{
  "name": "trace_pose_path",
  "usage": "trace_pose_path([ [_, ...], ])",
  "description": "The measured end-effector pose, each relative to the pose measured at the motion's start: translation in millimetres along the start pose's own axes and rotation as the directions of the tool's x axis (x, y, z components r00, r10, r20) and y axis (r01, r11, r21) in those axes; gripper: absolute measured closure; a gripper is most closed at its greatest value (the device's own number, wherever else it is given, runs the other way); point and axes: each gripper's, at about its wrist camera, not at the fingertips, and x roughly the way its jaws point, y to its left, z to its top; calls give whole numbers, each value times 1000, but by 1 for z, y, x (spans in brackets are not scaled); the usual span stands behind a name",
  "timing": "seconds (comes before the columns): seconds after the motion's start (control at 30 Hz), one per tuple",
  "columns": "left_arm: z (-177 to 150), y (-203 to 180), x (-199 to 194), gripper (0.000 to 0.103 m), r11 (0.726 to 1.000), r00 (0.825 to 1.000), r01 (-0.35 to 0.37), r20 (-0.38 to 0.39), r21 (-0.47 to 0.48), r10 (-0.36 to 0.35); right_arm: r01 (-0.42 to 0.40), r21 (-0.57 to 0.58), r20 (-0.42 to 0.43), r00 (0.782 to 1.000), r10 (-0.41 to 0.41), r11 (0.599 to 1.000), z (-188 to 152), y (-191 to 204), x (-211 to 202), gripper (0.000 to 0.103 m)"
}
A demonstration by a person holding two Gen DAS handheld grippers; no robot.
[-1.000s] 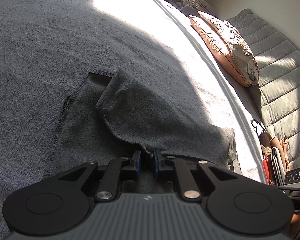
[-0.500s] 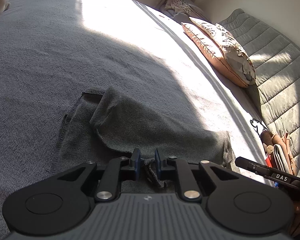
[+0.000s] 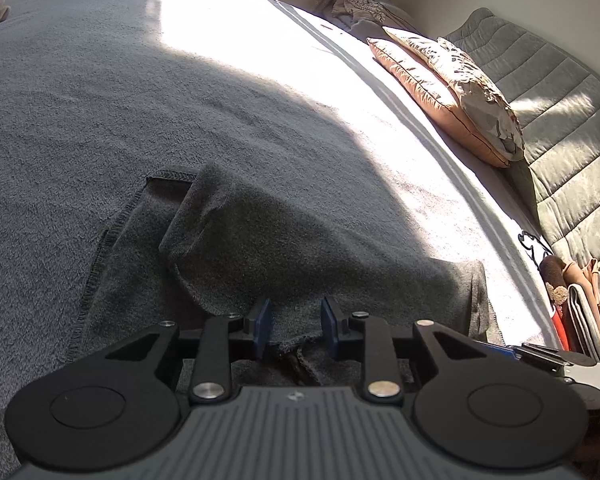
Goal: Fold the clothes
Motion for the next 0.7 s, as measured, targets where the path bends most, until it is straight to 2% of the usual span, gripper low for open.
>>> trace_pose_path([
  [0.07, 0, 0, 0, 74, 1000, 1000, -6, 3, -2, 6, 4, -15, 6, 1000, -4, 1000, 1, 1, -2, 59],
  [0.13, 1, -2, -1, 74, 1000, 1000, -14, 3, -5, 14, 8, -21, 47, 999, -7, 1000, 6, 4, -6, 59],
  [0.23, 6, -8, -10, 71, 1000, 999, -10, 41, 13, 10, 41, -29, 144, 989, -36, 999, 14, 10, -14, 48],
  [0.3, 8, -13, -15, 65, 999, 997, -9, 78, 42, 6, 75, -39, 193, 979, -66, 996, 19, 14, -12, 39],
  [0.37, 8, -14, -12, 59, 998, 996, -22, 87, 63, 17, 86, -42, 177, 981, -77, 995, 22, 16, -1, 39],
  [0.47, 5, -3, 4, 58, 999, 998, -30, 54, 38, 28, 82, -47, 31, 996, -80, 996, 18, 19, 29, 37],
  [0.63, 11, 1, 0, 58, 1000, 999, -21, 50, -1, 21, 90, -92, 47, 995, -86, 992, 14, 24, 26, 34],
  [0.7, 14, 2, -6, 57, 1000, 997, -10, 75, -20, 11, 83, -73, 98, 992, -76, 994, 17, 20, 18, 34],
])
